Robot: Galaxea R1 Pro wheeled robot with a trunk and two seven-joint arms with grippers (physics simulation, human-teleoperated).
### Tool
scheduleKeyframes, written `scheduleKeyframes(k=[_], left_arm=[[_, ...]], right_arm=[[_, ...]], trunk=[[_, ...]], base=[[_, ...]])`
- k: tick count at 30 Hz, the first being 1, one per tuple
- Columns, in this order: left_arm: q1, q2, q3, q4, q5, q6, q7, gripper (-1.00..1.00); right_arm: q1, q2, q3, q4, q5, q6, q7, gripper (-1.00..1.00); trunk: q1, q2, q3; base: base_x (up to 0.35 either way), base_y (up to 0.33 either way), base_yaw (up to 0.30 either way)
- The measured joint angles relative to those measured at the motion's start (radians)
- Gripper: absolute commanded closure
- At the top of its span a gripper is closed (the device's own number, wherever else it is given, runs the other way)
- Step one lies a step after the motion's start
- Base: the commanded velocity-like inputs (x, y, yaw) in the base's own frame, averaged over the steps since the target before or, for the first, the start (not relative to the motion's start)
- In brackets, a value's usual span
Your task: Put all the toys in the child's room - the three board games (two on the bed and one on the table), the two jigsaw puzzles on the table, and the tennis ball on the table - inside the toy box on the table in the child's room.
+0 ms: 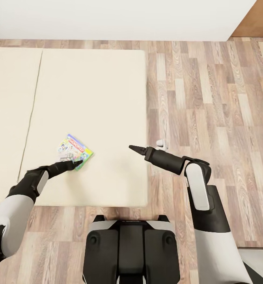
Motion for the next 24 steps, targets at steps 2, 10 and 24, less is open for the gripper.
scheduleKeyframes(k=[2,10,24], left_arm=[[0.0,-0.002,0.001,0.0,-0.002,-0.001,0.001,-1.0],[0.0,-0.004,0.001,0.0,0.002,-0.002,0.0,-1.0],[0.001,0.009,0.005,0.001,0.004,0.009,0.01,-1.0]], right_arm=[[0.0,0.0,0.0,0.0,0.0,0.0,0.0,-1.0],[0.0,0.0,0.001,0.0,0.0,0.0,0.0,-1.0],[0.0,0.0,0.001,0.0,0.0,0.0,0.0,-1.0]], trunk=[[0.0,0.0,0.0],[0.0,0.0,0.0],[0.0,0.0,0.0]], base=[[0.0,-0.097,0.0],[0.0,-0.093,0.0],[0.0,-0.001,0.0]])
